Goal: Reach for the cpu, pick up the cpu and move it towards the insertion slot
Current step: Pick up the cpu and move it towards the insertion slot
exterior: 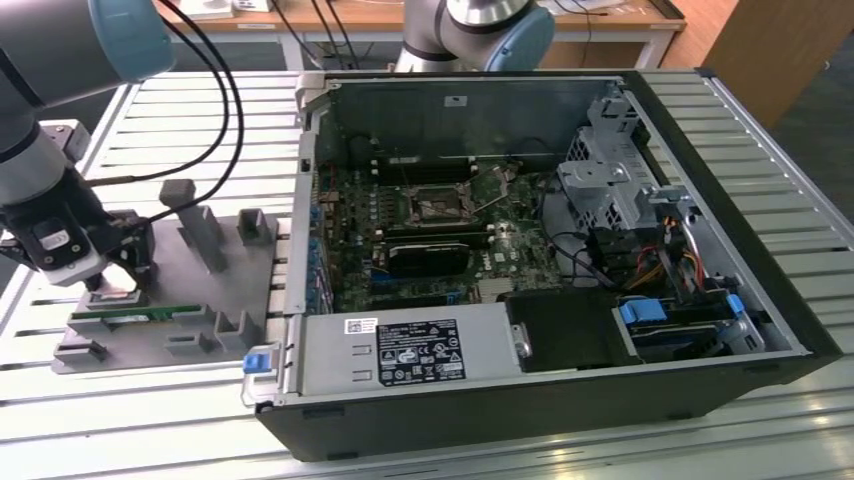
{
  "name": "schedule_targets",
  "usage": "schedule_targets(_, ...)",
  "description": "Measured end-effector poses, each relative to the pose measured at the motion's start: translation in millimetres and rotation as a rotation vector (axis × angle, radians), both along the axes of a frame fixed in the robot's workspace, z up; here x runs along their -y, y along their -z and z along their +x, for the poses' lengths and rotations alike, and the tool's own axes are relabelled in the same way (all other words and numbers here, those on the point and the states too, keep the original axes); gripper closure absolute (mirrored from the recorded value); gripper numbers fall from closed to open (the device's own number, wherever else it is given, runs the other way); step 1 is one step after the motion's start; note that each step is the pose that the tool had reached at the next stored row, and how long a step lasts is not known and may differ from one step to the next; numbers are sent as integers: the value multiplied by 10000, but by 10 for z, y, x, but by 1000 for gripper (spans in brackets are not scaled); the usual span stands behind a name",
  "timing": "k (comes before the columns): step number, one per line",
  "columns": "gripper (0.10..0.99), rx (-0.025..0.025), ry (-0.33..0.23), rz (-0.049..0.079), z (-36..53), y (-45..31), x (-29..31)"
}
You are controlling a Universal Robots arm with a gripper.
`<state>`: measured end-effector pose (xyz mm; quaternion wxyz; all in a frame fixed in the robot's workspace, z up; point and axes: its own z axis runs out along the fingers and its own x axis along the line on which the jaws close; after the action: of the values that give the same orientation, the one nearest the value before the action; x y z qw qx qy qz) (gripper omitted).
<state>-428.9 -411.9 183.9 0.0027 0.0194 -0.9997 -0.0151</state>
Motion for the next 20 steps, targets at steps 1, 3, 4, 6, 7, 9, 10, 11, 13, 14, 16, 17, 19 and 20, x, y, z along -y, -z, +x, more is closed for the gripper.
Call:
schedule_targets(1, 541, -1, 0, 0, 0, -12, 0)
schedule_targets(3, 541, -1, 0, -1, 0, -51, 0)
schedule_targets(4, 541, -1, 0, -1, 0, -81, 0)
schedule_targets(6, 541, 0, 0, 0, 0, -162, 0)
schedule_targets(7, 541, -1, 0, -1, 0, -204, 0)
schedule_targets(9, 541, -1, 0, 0, 0, -287, 0)
schedule_targets(10, 541, -1, 0, -1, 0, -329, 0)
schedule_targets(11, 541, -1, 0, 0, 0, -373, 0)
schedule_targets(13, 541, -1, 0, 0, 0, -459, 0)
schedule_targets(14, 541, -2, 0, -1, 0, -506, 0)
schedule_targets(16, 541, -1, 0, -1, 0, -595, 0)
schedule_targets(17, 541, -2, 0, -1, 0, -637, 0)
schedule_targets(19, 541, -1, 0, -1, 0, -722, 0)
schedule_targets(20, 541, -1, 0, -1, 0, -764, 0)
